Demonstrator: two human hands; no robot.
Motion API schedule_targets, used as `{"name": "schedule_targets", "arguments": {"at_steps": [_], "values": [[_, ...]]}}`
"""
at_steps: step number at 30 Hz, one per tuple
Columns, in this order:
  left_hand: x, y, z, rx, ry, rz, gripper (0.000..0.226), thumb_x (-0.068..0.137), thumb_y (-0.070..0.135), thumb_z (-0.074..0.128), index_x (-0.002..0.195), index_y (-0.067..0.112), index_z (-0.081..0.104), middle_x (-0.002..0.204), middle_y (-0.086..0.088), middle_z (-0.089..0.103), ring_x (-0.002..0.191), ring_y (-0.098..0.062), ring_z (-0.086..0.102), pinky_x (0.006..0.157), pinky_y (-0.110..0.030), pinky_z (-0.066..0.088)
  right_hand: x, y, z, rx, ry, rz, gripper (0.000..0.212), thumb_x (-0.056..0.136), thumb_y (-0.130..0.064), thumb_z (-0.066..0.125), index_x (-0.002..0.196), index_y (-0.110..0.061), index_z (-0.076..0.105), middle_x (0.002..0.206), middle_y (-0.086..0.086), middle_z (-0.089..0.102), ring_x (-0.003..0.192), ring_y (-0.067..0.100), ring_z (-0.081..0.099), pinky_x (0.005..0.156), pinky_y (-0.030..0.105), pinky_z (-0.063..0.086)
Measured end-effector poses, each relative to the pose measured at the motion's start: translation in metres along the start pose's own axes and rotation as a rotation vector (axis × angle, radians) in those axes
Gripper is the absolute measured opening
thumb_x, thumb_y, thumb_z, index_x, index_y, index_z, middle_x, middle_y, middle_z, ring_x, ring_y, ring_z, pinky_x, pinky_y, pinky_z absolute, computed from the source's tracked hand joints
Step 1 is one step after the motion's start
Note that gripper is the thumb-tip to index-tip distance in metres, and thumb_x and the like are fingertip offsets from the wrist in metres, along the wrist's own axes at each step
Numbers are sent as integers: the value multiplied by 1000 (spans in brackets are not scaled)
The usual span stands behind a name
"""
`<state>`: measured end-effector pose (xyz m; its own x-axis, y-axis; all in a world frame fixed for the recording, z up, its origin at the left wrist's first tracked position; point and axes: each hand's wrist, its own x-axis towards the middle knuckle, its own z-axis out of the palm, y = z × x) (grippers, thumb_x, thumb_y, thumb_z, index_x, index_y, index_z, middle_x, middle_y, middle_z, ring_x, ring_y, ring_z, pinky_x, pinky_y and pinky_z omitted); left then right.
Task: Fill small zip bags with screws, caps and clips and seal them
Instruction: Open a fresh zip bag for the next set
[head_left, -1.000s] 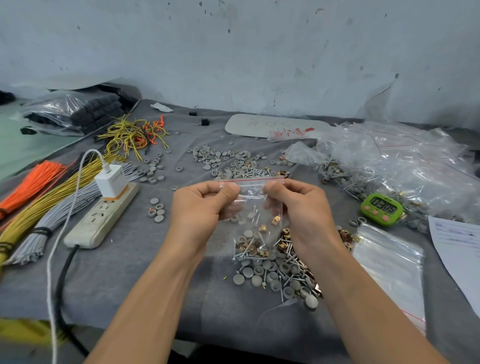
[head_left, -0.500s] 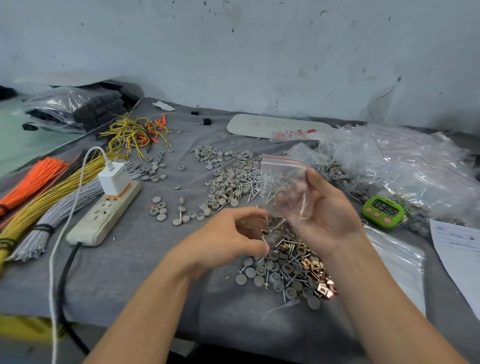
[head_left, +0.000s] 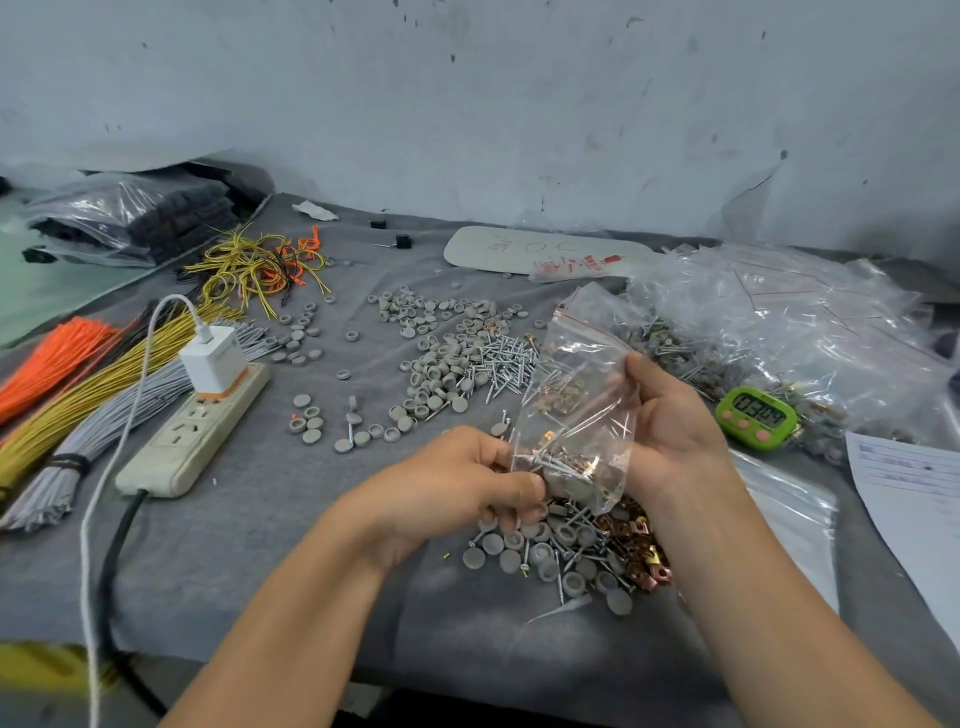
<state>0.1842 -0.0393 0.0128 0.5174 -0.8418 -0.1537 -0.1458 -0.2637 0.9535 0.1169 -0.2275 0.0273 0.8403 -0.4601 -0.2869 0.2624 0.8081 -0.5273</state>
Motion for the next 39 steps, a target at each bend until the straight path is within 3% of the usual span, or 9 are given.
{"name": "schedule_targets", "arguments": {"at_steps": [2,9,12,15,17,19,25,34,39], "values": [[-3,2,0,-13,-20,-7,19,96,8,67,78,13,71,72,-3,73,61,-13,61,67,-29,45,0,0,-1,-54,24,-29,18,96,-15,64,78,-12,65,64,0,62,59,13,61,93,48,58],[-4,1,-2,-15,44,-37,16,87,6,77,95,-8,74,78,-15,76,75,-27,66,79,-38,50,-1,1,-3,-174,105,-141,8,95,-10,68,88,-8,70,72,2,67,57,9,62,70,25,54],[-8,0,-6,104,111,-35,22,78,5,84,99,13,80,87,-5,79,77,-16,70,80,-27,53,-3,1,0,-169,85,-188,3,90,-7,70,92,-5,72,74,4,71,60,9,62,62,22,52],[-10,0,-8,39,256,71,48,74,6,89,112,32,77,100,12,78,93,-7,73,81,-16,55,-5,4,2,-468,-75,-241,6,82,-12,72,84,-8,76,75,5,68,69,16,61,75,35,54],[-3,1,-9,-184,403,132,39,80,9,85,114,25,77,101,2,79,94,-13,75,82,-20,57,-9,10,5,-760,-134,-309,10,84,-12,75,76,-9,78,77,12,66,74,28,60,82,58,55],[4,5,-10,-316,525,134,18,85,11,81,102,17,80,91,-6,80,80,-14,74,72,-21,56,-9,16,7,-919,-130,-419,14,88,-10,76,75,-7,76,75,14,65,74,32,58,83,66,53],[16,6,-4,-344,658,104,11,76,8,87,82,15,81,70,-5,76,54,-2,65,49,-11,44,-8,17,9,-833,-92,-491,23,86,-4,78,70,-20,79,65,0,68,60,11,59,61,25,55],[19,11,0,-464,624,126,27,73,-10,83,84,14,79,79,-11,78,66,-13,72,56,-16,52,-11,10,2,-746,-85,-446,33,86,4,72,61,-17,74,61,1,62,57,11,54,59,23,49],[22,12,5,-445,628,100,7,78,6,85,81,10,80,79,-11,78,67,-13,72,56,-14,50,-13,9,0,-726,-95,-461,36,88,3,72,59,-19,73,60,-1,61,56,10,53,57,19,49]]}}
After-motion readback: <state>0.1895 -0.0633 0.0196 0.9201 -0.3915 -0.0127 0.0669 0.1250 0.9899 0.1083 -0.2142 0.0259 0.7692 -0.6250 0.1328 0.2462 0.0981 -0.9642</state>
